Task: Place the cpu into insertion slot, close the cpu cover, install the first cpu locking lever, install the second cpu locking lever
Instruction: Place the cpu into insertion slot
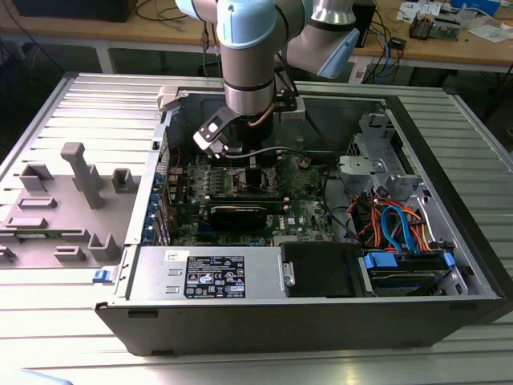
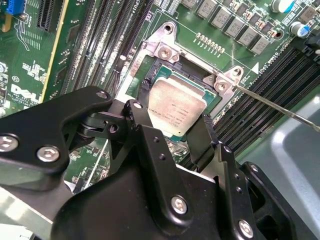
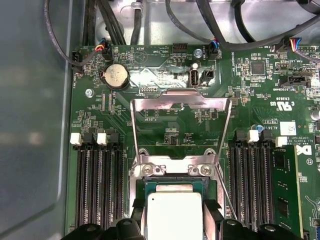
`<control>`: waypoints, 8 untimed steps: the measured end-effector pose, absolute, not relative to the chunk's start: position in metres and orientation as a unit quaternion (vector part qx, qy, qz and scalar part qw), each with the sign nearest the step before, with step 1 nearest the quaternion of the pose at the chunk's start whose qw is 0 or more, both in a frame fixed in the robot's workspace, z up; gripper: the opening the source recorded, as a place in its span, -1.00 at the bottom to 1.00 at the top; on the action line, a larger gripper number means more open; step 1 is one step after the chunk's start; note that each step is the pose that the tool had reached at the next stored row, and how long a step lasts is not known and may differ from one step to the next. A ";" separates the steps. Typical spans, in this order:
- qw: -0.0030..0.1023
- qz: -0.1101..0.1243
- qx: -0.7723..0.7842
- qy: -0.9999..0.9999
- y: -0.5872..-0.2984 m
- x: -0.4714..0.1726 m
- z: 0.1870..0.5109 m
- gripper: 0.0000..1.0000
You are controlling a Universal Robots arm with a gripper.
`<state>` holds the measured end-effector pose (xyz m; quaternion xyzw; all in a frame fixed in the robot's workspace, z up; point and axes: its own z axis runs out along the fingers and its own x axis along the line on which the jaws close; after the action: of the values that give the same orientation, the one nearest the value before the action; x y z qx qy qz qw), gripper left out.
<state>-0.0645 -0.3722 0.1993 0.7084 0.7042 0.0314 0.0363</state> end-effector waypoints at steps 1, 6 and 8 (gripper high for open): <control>0.036 0.031 0.709 0.704 -0.372 -0.064 0.199 0.09; 0.036 0.032 0.709 0.703 -0.373 -0.064 0.199 0.09; 0.036 0.032 0.710 0.703 -0.373 -0.064 0.199 0.09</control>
<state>-0.0644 -0.3730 0.1985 0.7097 0.7029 0.0315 0.0364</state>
